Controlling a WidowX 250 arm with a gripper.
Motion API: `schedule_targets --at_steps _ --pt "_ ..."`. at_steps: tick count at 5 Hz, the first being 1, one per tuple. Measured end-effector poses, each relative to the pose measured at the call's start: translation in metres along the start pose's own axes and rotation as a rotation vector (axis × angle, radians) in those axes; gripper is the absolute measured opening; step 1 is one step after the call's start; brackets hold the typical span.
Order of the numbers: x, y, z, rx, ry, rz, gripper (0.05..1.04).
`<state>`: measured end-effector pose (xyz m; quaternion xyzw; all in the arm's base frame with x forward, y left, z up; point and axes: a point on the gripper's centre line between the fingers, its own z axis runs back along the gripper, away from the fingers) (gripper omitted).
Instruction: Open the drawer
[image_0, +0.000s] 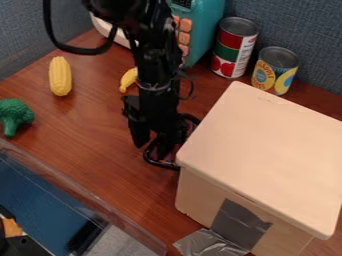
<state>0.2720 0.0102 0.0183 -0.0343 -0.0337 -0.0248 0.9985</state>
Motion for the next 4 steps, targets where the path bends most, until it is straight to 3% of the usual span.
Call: schedule_targets --at_steps 1,2,4 --pt "-0.002 0.003 0.001 -0.001 0.016 -0.004 0.297" --pt "-0.006 0.024 0.005 0.007 0.035 0.019 0.154" --pt "-0.017 0.063 0.012 0.027 0.057 0.043 0.136"
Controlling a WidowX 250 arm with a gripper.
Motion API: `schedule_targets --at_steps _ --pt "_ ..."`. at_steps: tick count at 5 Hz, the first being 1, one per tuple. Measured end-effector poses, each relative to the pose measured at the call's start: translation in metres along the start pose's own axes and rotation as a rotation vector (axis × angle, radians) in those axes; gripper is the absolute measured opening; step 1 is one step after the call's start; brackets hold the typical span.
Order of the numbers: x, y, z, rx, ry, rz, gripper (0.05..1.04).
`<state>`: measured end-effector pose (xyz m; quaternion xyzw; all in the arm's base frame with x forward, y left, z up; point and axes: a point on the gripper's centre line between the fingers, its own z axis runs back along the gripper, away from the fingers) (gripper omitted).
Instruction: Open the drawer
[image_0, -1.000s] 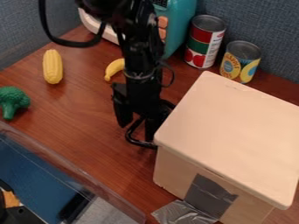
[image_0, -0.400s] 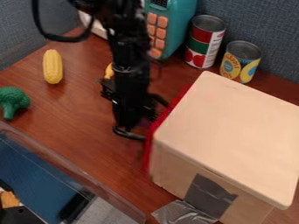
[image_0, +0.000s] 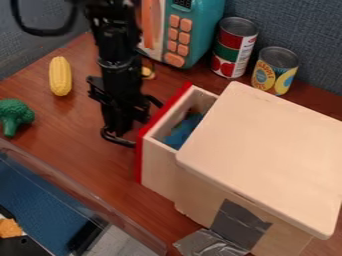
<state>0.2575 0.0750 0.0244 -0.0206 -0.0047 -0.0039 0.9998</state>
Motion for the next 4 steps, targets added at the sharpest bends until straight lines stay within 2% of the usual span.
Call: schedule_targets --at_steps 4 --pt "-0.0089 0.0199 0.0024 0.011 0.027 0.007 0.136"
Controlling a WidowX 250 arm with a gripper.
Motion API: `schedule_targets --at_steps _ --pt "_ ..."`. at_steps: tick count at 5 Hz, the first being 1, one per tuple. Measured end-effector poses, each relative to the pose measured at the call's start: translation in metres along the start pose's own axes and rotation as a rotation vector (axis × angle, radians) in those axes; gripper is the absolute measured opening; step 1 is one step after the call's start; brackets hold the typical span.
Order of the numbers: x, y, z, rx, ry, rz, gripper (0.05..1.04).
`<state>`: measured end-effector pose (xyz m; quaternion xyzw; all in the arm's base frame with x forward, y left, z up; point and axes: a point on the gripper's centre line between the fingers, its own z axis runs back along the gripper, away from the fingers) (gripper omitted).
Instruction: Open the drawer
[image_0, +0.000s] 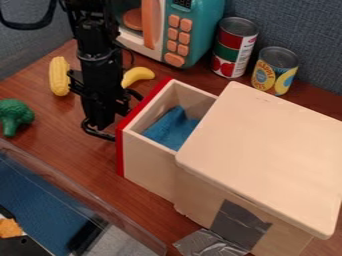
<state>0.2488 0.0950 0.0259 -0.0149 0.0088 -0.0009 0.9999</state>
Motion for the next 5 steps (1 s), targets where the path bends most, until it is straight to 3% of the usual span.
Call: schedule_targets --at_steps 4,5 --pt "-0.003 0.018 0.006 0.011 0.002 0.006 0.171" --pt "-0.006 0.018 0.007 0.009 0.024 -0.023 0.405"
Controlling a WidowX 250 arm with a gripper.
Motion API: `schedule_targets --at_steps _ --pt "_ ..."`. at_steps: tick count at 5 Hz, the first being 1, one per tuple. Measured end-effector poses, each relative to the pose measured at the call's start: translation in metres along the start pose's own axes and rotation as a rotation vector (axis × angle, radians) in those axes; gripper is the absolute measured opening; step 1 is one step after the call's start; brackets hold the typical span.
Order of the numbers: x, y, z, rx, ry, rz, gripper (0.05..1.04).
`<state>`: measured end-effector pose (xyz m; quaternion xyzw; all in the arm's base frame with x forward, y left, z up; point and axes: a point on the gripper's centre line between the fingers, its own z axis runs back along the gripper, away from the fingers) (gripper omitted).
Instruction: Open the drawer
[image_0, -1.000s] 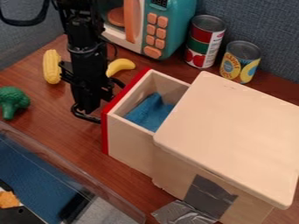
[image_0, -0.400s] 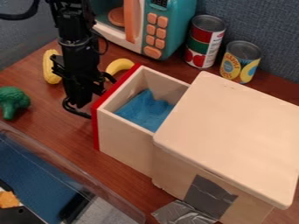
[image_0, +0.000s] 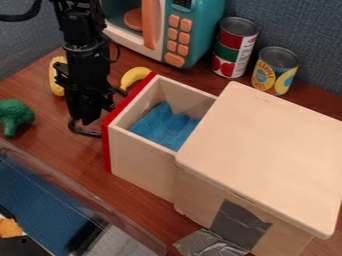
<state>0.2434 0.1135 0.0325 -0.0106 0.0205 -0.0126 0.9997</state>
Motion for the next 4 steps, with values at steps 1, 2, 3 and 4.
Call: schedule_targets --at_steps 1,2,3,4 --pt "-0.002 -0.003 0.012 -0.009 -0.015 0.0 0.719" --pt "-0.005 -0.007 0.04 -0.004 -0.05 0.003 0.98" --pt "-0.014 -0.008 0.079 0.042 -0.094 0.0 1.004" --pt "-0.026 -0.012 0.112 0.061 -0.119 0.004 0.999"
